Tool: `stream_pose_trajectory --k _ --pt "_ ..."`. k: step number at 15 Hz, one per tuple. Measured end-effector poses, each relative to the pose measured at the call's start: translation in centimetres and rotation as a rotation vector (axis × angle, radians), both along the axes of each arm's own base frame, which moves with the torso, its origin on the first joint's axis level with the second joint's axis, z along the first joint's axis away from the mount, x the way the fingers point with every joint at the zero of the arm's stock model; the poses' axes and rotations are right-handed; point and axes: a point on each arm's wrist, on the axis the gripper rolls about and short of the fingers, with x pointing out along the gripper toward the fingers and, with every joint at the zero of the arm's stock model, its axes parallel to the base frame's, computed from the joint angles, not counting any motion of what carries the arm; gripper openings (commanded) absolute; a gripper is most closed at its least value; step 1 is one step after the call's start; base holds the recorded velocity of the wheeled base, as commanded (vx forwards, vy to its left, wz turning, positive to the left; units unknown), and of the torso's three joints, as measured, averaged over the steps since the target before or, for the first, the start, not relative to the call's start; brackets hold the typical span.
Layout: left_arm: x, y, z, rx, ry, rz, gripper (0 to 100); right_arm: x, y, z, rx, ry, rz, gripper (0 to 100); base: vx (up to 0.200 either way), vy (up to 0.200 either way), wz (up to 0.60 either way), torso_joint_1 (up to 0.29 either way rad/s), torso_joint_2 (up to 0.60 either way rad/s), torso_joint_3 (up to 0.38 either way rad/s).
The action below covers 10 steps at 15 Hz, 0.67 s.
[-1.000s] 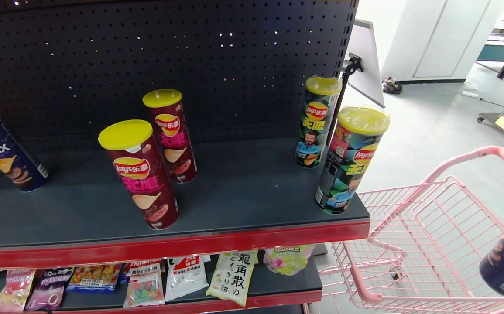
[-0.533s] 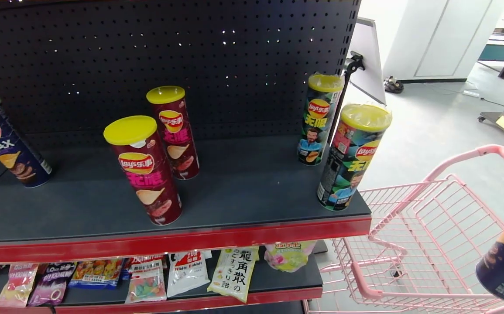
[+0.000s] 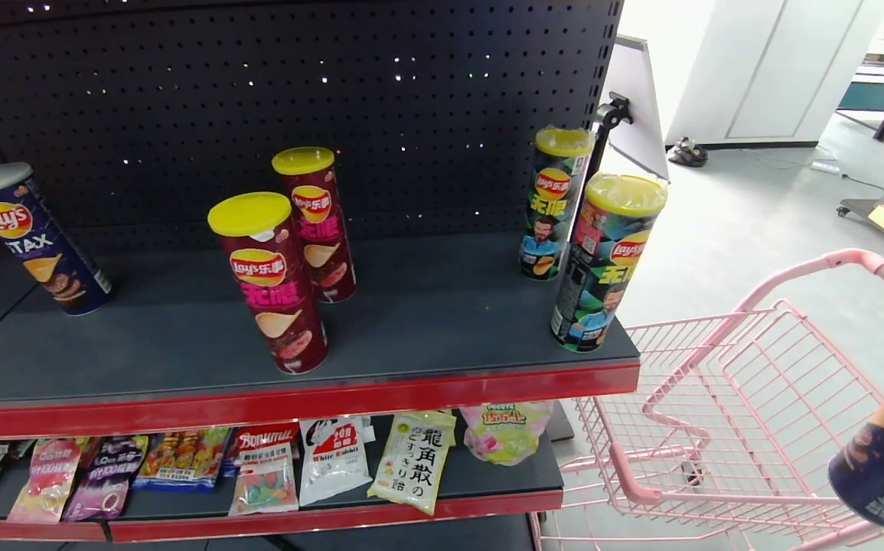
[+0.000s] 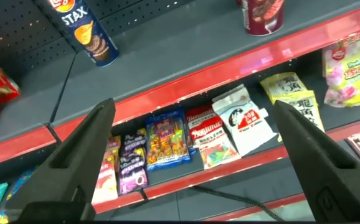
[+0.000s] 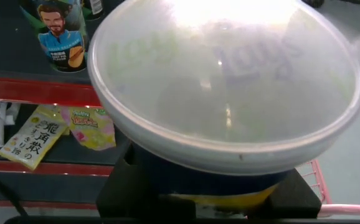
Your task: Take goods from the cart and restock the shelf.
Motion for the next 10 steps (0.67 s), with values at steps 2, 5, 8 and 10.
stream_pose_trajectory --k 2,5,8,10 --pt "0.0 0.0 0.0 0.0 0.0 0.0 100 -0.4 0.1 0.1 0.027 -0.014 0.068 0 0.0 0.2 0.0 0.01 0.0 -0.002" --pt "0.0 0.0 0.0 0.0 -0.002 0.001 100 -0.8 0.2 0.2 0.064 -0.031 0.117 0 0.0 0.2 0.0 0.001 0.01 0.006" --pt "0.0 0.0 0.0 0.001 0.0 0.0 100 -1.2 0.2 0.2 0.078 -0.042 0.118 0 0.0 0.2 0.0 0.004 0.0 0.001" --pt "0.0 0.0 -0.1 0.002 0.004 -0.001 100 -1.4 0.2 0.2 0.078 -0.05 0.12 0 0.0 0.2 0.0 0.005 0.0 0.005"
